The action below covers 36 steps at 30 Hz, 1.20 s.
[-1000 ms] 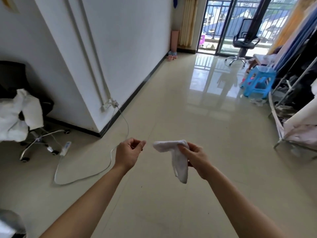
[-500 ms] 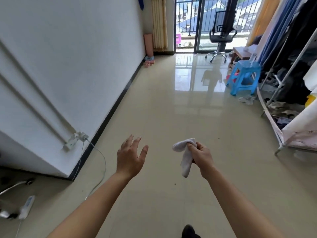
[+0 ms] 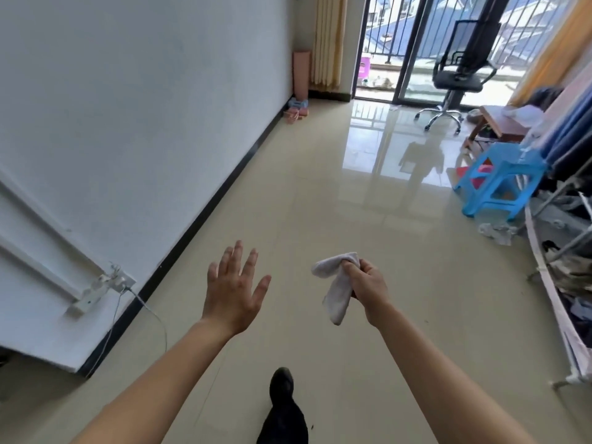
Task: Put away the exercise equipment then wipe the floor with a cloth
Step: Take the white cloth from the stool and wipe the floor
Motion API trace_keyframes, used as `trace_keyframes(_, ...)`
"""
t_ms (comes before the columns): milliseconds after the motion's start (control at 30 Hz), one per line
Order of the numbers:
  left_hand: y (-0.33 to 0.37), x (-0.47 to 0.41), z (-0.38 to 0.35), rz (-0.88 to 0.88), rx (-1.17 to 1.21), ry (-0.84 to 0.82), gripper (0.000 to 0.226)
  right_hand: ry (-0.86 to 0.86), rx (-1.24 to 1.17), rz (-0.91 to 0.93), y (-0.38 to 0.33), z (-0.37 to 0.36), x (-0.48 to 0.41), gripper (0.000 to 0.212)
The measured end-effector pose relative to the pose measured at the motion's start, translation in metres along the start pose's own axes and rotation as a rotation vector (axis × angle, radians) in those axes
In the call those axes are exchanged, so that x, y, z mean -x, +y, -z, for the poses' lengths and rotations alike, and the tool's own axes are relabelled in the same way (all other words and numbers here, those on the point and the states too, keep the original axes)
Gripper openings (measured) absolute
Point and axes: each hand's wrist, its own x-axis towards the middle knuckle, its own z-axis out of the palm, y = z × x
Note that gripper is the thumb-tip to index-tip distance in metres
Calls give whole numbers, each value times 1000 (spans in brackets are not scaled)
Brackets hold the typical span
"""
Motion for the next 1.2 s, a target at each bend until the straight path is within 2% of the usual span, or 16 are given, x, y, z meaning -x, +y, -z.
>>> trace_keyframes(167,-12,-155,-19,53,66,-79,86,9,59,-15,-54,-25,-136,15)
trace_keyframes(367,1,-346,-3,-17,61,-79,74,60,69,19,-133,-26,-279,15)
trace_keyframes(533,23,-488,-35,-47,14,-109,77,75,42,-13,-158,-15,-413,14)
trace_keyframes(633,38,-576,-61,-4,-11,-147,69,51,43,-18,-176,-11,-509,16)
trace_keyframes(767,64,-684,-78,95,-10,-205,68,20,22,-45,-221,2,-628,13)
trace_keyframes(933,85,-815,-65,146,15,-121,68,-12,71,-17,-306,10,-768,11)
trace_keyframes(1200,54,-964,-118,290,-14,-243,69,-103,128,-54,-366,-35,-947,12)
